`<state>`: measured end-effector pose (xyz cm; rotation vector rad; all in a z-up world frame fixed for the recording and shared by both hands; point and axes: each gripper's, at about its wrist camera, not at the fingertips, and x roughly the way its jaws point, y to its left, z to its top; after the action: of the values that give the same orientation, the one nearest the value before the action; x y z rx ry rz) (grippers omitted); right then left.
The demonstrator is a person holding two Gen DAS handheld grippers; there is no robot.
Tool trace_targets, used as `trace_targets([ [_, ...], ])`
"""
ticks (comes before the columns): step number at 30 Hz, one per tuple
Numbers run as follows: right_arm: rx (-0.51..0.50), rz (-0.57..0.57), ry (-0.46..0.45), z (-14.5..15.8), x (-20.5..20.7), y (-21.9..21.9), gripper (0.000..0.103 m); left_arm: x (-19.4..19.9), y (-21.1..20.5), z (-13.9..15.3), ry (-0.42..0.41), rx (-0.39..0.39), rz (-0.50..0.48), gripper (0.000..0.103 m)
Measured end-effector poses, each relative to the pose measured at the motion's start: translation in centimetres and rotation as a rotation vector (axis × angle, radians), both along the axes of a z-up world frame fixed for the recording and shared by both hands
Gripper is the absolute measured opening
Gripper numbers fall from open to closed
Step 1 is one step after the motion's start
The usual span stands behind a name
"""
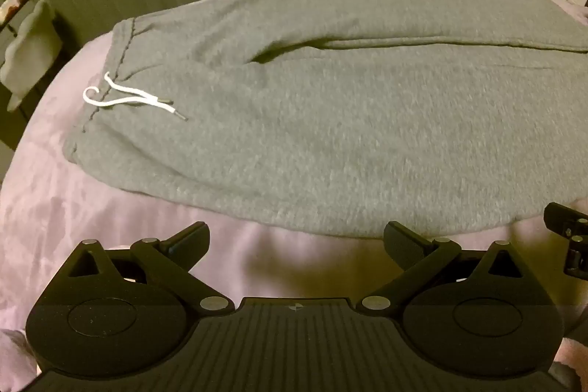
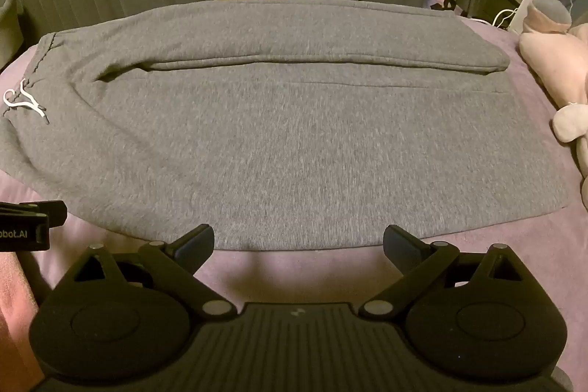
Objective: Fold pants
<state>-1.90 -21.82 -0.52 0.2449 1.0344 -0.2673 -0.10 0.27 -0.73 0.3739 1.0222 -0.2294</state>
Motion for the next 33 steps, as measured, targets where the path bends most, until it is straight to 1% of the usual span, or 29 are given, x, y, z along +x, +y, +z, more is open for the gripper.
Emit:
trace_targets([
  [9, 0.004, 0.001, -0.003, 0.5, 0.0, -0.2, 0.099, 0.1, -0.1, 0.0, 0.007, -0.001, 0.0, 0.103],
  [10, 0.003, -0.001, -0.001, -0.3, 0.1, -0.1, 0.099, 0.1, -0.1, -0.1, 0.009, -0.001, 0.001, 0.103],
  [13, 0.003, -0.002, 0.0, -0.6, 0.0, 0.0, 0.099, 0.2, -0.1, -0.1, 0.012, -0.003, 0.002, 0.103],
  [24, 0.007, -0.003, 0.009, -0.4, 0.3, 0.0, 0.098, 0.3, -0.3, -0.3, 0.022, -0.002, -0.008, 0.103],
  [33, 0.013, -0.003, 0.018, -0.9, 0.2, 0.0, 0.099, 0.4, -0.4, -0.5, 0.028, -0.005, -0.012, 0.103],
])
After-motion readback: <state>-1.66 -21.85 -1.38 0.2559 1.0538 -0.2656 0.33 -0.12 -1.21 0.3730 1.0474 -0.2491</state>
